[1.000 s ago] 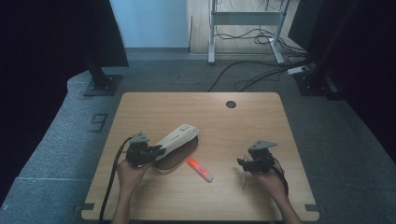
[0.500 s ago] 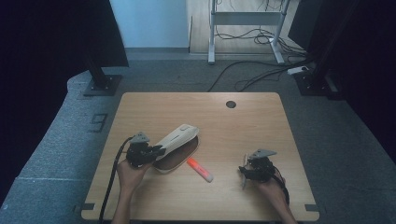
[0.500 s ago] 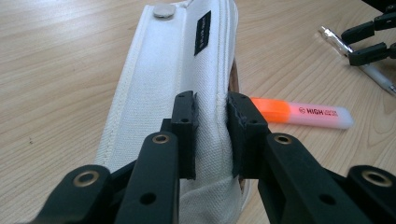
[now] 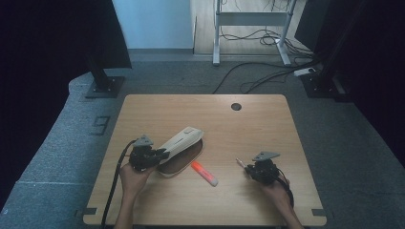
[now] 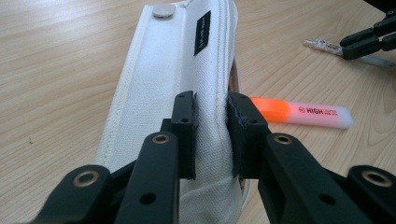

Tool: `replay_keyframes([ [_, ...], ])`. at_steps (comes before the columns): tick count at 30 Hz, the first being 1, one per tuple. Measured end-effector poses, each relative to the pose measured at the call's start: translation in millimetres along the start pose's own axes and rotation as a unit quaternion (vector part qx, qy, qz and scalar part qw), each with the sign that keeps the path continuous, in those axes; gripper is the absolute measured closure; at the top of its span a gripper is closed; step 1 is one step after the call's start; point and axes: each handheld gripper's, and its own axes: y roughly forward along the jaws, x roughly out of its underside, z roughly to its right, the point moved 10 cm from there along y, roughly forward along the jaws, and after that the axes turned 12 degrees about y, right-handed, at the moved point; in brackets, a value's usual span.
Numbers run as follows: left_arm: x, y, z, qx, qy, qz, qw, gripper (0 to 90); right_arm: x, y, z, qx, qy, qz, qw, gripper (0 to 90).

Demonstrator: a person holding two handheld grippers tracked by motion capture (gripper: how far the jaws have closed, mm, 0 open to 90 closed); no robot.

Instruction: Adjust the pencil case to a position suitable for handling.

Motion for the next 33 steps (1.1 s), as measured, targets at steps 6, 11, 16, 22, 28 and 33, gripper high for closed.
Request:
replay_keyframes([
  [6, -0.1, -0.3, 0.1, 0.0, 0.0, 0.0, 1.0, 74.1, -1.8, 1.6, -0.4, -0.002, 0.001, -0.002, 1.0, 77.9],
  [11, -0.2, -0.3, 0.2, -0.001, 0.0, 0.0, 1.0, 74.0, -3.0, 2.5, -1.7, -0.012, -0.003, -0.001, 0.9999, 77.9],
  [16, -0.2, -0.3, 0.5, -0.001, 0.001, 0.0, 1.0, 74.0, -6.4, 5.0, -4.0, -0.017, -0.008, 0.002, 0.9998, 77.7],
  [22, -0.1, -0.3, 0.7, 0.0, 0.001, -0.001, 1.0, 74.0, -4.9, 5.0, -3.9, -0.023, -0.003, 0.004, 0.9997, 63.9],
  [28, -0.1, -0.3, 0.8, 0.0, 0.001, -0.002, 1.0, 73.9, 10.1, -9.4, 0.3, -0.02, -0.005, -0.003, 0.9998, 63.4],
  [33, -0.1, 0.2, 1.0, -0.001, 0.002, -0.002, 1.0, 74.0, 24.7, -22.0, 1.0, -0.015, -0.012, -0.007, 0.9998, 71.0],
])
